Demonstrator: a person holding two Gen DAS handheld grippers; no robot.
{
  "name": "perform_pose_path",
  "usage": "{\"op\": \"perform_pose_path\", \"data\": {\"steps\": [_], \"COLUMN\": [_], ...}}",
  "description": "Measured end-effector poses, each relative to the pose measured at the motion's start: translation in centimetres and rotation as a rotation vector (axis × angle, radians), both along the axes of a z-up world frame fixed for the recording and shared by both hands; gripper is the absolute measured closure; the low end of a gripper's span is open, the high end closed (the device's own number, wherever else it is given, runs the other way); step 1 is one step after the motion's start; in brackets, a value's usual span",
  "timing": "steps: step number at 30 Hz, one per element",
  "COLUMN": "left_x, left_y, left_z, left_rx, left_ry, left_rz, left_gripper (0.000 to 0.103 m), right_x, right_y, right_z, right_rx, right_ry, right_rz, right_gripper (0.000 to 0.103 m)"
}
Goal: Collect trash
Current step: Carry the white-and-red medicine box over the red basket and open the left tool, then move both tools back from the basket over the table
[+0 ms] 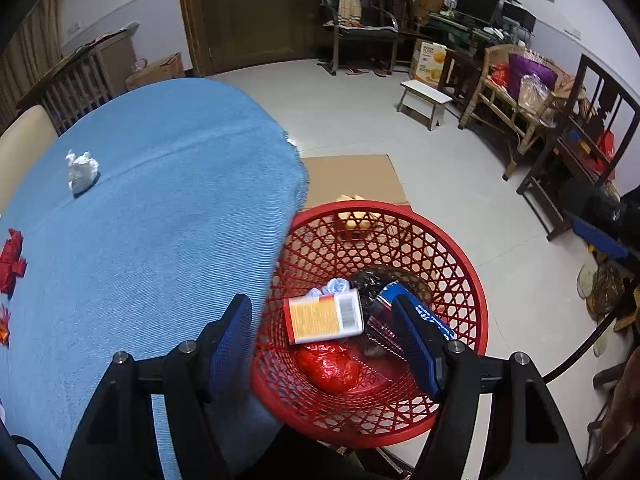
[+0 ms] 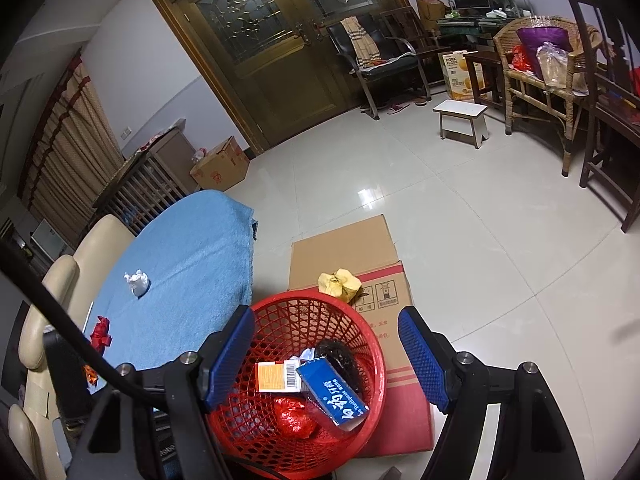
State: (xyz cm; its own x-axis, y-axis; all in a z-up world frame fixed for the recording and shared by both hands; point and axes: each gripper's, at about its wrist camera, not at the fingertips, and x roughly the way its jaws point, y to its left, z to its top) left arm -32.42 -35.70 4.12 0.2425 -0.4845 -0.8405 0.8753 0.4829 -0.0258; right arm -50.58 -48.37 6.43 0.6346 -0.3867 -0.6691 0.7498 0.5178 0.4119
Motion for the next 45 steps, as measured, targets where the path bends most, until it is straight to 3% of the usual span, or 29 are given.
{"op": "perform_pose_path", "data": {"steps": [12, 28, 37, 40, 45], "left_x": [4.8, 15.7, 22.6, 25.9, 32.6], "left_y": [5.8, 21.7, 26.7, 28.0, 30.5], "left_z": [1.1, -0.4, 2.2, 3.5, 4.2], "left_rx": [-0.060, -0.099, -0.127, -0.125, -0.111], "left_ry": [0.037, 0.086, -0.020, -0.076, -0.099], "left_rz": [0.180, 0.643, 0.758, 0.792, 0.877], "left_gripper": [0.030, 0.030, 0.030, 0.030, 0.027], "right_x": [3.9, 13.2, 15.8, 17.0, 19.1], "right_y": [2.8, 11.2, 13.6, 14.4, 15.6], "right_z": [-0.5, -2.1, -2.0, -2.0, -2.1], "right_rx": [0.011, 0.010, -0.011, -0.020, -0.028], "right_ry": [0.028, 0.130, 0.171, 0.185, 0.210], "right_rz": [0.120, 0.427, 0.498, 0.523, 0.563], "right_gripper": [0.026, 0.026, 0.026, 0.026, 0.026]}}
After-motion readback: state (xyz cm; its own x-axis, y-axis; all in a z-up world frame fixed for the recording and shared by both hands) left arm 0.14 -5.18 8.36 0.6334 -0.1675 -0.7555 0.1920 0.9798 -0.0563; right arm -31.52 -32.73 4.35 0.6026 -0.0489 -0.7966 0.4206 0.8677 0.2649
